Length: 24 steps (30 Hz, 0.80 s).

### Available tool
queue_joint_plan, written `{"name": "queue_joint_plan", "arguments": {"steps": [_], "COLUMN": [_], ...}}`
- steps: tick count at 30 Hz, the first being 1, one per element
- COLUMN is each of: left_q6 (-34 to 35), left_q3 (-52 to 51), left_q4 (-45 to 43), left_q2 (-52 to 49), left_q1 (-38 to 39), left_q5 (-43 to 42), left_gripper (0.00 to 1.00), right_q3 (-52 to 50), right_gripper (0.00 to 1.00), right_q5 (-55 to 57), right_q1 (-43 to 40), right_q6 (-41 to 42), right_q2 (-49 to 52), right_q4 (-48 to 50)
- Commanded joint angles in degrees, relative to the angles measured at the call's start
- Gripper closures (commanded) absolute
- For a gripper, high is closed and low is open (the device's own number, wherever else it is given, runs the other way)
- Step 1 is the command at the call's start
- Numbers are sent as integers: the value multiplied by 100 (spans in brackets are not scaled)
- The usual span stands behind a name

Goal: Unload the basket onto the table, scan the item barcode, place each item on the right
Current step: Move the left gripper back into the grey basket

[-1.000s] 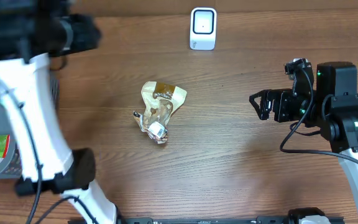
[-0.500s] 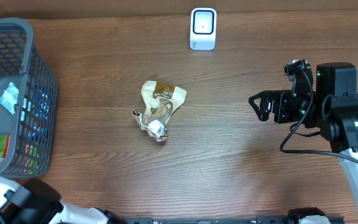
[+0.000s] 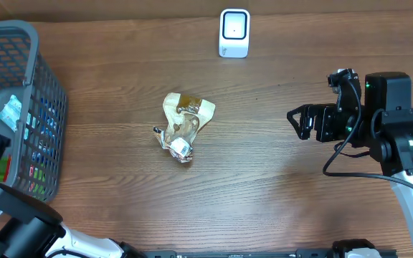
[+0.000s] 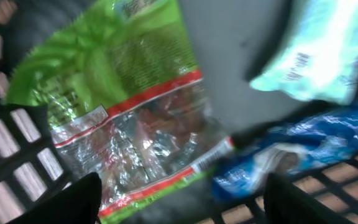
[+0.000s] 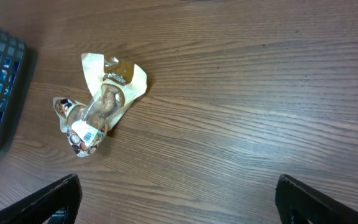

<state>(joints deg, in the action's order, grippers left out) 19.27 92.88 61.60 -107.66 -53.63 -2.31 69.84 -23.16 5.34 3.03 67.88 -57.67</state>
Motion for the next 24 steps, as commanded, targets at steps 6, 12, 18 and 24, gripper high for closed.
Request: {"name": "queue_joint_plan", "arguments": {"steps": [6,12,18,24], "left_q6": [568,868,863,793], "left_q3": [-1355,-2006,-2332,-2151], "left_q4": [-1058,-1838,-2312,-2118], "left_q2": [-83,-83,-83,-63], "left_q1": [-9,-9,2,2], "left_q5": [647,894,866,308], "left_gripper": [0,0,42,96], "right_q3": [146,146,146,146], "right_gripper": [0,0,0,0], "right_q5": [-52,-52,-55,-55], "right_q1": [11,11,11,11], "right_q6": [20,22,22,22], "right_q2": [-24,-24,-24,-24], "right_q4": [28,20,22,22]}}
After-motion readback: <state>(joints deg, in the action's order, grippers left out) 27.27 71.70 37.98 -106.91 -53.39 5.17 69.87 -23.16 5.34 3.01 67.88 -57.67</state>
